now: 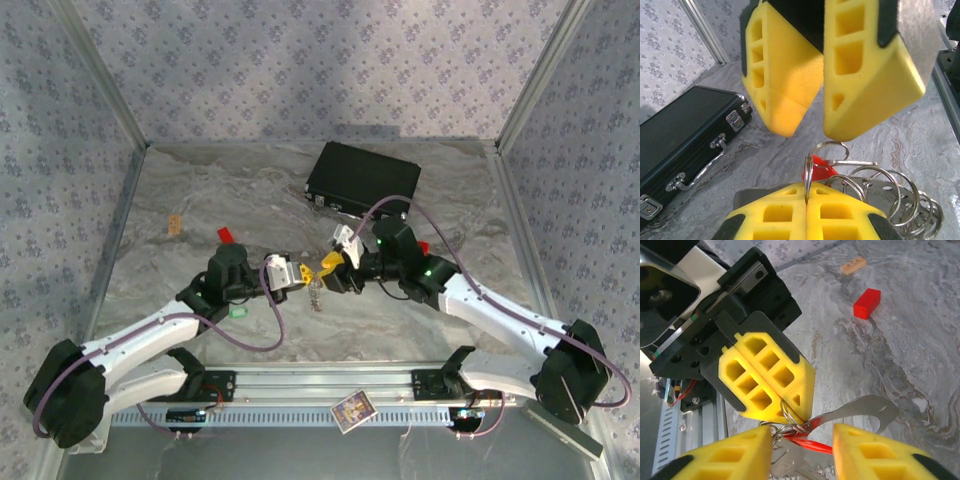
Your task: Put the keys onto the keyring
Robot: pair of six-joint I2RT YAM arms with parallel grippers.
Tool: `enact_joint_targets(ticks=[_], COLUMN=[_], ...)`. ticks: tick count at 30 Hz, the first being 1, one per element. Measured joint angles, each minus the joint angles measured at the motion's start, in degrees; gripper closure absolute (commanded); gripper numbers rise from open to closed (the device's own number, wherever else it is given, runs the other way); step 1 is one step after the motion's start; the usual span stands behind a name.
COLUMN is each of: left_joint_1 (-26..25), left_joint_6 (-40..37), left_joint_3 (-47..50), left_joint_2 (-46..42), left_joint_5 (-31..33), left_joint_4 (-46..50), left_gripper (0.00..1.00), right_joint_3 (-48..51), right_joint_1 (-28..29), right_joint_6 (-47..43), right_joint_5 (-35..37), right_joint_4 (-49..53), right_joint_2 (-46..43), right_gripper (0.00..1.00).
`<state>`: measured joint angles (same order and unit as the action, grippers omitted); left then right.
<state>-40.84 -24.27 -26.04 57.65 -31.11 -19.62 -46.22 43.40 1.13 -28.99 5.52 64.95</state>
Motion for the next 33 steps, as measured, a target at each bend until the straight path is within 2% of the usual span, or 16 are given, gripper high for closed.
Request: enact_joint_targets(ticks=[3,8,22,29,33], left_joint_1=[0.0,0.0,0.0,-0.1,-0.1], left_joint_6=[0.4,1.3,1.9,1.9,1.9], left_joint_3=[0.0,0.4,0.5,0.5,0.5], left_joint_2=[0.0,0.0,0.2,0.3,0.7], left_joint_5=[0.7,1.4,2.3,2.3,2.3], left_joint_4=[-0.6,-1.6,-1.6,-1.6,-1.6], left_gripper=[1.0,1.0,1.0,1.0,1.0], right_joint_3=[-1.6,-3.1,-9.4,-10.7,-10.7], right_joint_1=[-0.3,-0.5,2.4,2.9,2.9], right_joint_6=[7.7,14.1,14.7,13.9,13.6], right_joint_5=[2.1,3.3,4.3,4.9,4.9], right_joint_4=[2.1,5.1,12.8,15.4,16.0], right_joint_2=[0.0,-0.2,4.5,5.8,6.0], right_gripper=[0.6,0.61,0.7,0.84,0.96])
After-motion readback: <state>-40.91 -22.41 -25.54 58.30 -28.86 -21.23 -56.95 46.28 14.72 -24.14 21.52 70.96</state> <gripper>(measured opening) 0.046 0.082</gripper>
